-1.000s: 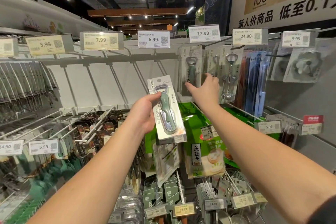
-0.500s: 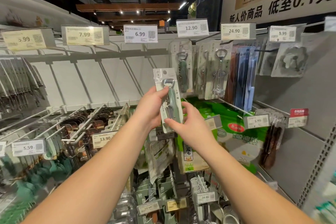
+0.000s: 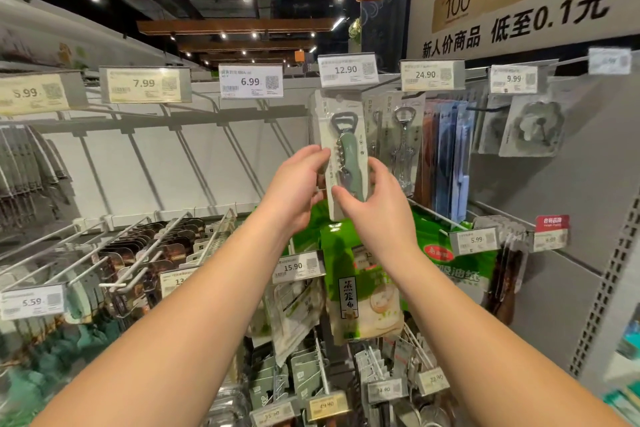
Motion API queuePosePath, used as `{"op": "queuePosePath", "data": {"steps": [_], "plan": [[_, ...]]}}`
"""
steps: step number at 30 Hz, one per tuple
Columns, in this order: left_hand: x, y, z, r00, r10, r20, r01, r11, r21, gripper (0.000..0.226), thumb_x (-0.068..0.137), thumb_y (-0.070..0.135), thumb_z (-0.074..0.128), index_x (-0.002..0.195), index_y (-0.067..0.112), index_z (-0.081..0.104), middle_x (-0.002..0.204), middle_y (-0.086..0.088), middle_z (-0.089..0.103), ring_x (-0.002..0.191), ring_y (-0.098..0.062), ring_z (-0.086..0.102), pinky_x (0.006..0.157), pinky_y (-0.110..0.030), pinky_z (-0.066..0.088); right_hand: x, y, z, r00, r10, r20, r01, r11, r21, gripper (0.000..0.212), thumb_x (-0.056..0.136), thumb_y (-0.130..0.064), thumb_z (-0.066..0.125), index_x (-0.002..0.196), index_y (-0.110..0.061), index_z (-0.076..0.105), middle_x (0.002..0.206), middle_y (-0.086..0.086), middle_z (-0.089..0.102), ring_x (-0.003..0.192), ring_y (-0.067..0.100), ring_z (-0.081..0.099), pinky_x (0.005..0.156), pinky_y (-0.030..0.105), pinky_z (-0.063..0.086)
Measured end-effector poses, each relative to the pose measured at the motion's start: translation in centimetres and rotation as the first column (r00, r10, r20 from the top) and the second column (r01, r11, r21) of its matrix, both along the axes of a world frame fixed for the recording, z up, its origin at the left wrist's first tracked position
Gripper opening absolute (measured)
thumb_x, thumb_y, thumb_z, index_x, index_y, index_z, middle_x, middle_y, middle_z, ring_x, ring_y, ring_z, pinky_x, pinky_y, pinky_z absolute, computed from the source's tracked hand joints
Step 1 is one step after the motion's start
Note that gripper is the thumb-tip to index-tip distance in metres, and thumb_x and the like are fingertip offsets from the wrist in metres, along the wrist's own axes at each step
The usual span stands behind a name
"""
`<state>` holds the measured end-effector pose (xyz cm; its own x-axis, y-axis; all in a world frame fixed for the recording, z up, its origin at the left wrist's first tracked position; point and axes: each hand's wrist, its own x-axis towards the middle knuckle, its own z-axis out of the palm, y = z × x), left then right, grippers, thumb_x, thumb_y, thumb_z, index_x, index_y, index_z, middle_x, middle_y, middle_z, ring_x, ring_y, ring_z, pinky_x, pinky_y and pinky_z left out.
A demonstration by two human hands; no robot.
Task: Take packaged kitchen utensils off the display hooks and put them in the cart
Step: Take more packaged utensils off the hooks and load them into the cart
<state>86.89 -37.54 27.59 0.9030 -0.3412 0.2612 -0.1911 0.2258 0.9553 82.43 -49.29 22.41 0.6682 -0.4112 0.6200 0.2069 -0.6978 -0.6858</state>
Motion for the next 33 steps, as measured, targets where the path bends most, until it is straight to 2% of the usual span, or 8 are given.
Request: {"op": "queuePosePath", "data": {"steps": [2,5,12,18,23,27,29,33], "plan": [[0.1,-0.2,0.4,0.999,0.037,0.018,-0.037,0.999,0.004,0.016,0.102,0.016,0.052,0.106,0.012,0.066,0.073,0.007,0.071,0.058,-0.006,0.062,0.066,-0.026,0.047,0.5,-0.4,0.5,1.000,-0.009,0.014,0.009,1.000,0.010,0.079,0.087,-0.051,0.069,0.152,-0.019,0.036,0.144,0.000,0.052,0.132,0.016,0.050,0.104,0.031,0.042],[0.3,-0.5,1.0,0.998,0.057,0.024,-0.057,0.998,0.001,0.013,0.101,0.011,0.053,0.094,0.016,0.064,0.071,0.007,0.072,0.054,-0.005,0.063,0.057,-0.022,0.050,1.2,-0.7,1.2,1.000,-0.016,0.016,0.016,1.000,0.013,0.079,0.087,-0.051,0.068,0.152,-0.019,0.037,0.142,0.000,0.052,0.130,0.017,0.051,0.102,0.034,0.044],[1.4,-0.8,1.2,0.996,0.082,0.026,-0.082,0.997,-0.009,0.011,0.100,0.011,0.056,0.097,0.015,0.066,0.073,0.005,0.074,0.058,-0.007,0.066,0.054,-0.021,0.052,2.3,-1.0,1.7,0.999,-0.030,0.013,0.030,0.999,-0.015,0.079,0.087,-0.051,0.067,0.151,-0.017,0.035,0.143,0.002,0.051,0.130,0.019,0.051,0.102,0.038,0.048],[2.3,-0.6,0.3,0.995,0.093,0.039,-0.094,0.996,0.010,0.012,0.100,0.012,0.056,0.098,0.015,0.067,0.073,0.005,0.074,0.057,-0.006,0.064,0.057,-0.021,0.054,2.5,-1.1,1.1,1.000,-0.019,-0.006,0.018,0.999,-0.038,0.079,0.089,-0.050,0.067,0.152,-0.016,0.034,0.143,0.002,0.050,0.129,0.019,0.050,0.101,0.037,0.047],[3.5,-0.8,-0.1,0.992,0.127,0.009,-0.128,0.991,0.034,0.012,0.099,0.013,0.057,0.104,0.014,0.068,0.082,0.001,0.074,0.068,-0.014,0.063,0.063,-0.026,0.056,3.2,-1.0,1.2,0.999,-0.021,-0.050,0.018,0.998,-0.056,0.081,0.089,-0.052,0.065,0.153,-0.013,0.033,0.148,0.004,0.046,0.135,0.021,0.046,0.105,0.037,0.043],[4.2,-1.0,0.0,0.991,0.137,0.000,-0.137,0.990,0.041,0.011,0.099,0.012,0.057,0.097,0.016,0.067,0.074,0.003,0.073,0.059,-0.011,0.061,0.055,-0.022,0.052,4.2,-1.1,1.6,0.997,-0.034,-0.066,0.030,0.998,-0.064,0.070,0.089,-0.049,0.066,0.146,-0.014,0.042,0.138,0.003,0.051,0.124,0.021,0.053,0.092,0.033,0.046],[4.6,-1.1,0.0,0.988,0.152,0.001,-0.151,0.987,0.062,0.011,0.099,0.011,0.056,0.096,0.016,0.065,0.073,0.003,0.071,0.054,-0.008,0.061,0.051,-0.021,0.049,4.9,-1.2,1.7,0.996,-0.047,-0.076,0.042,0.997,-0.062,0.071,0.089,-0.048,0.067,0.145,-0.013,0.042,0.137,0.004,0.050,0.122,0.022,0.054,0.095,0.036,0.048],[5.7,-1.4,-0.1,0.981,0.193,0.009,-0.193,0.975,0.110,0.014,0.098,0.011,0.056,0.111,0.010,0.060,0.092,-0.008,0.073,0.070,-0.017,0.067,0.054,-0.023,0.050,6.5,-1.3,1.6,0.992,-0.083,-0.100,0.076,0.995,-0.069,0.078,0.088,-0.046,0.069,0.149,-0.012,0.036,0.143,0.007,0.045,0.128,0.025,0.050,0.102,0.043,0.048]]}}
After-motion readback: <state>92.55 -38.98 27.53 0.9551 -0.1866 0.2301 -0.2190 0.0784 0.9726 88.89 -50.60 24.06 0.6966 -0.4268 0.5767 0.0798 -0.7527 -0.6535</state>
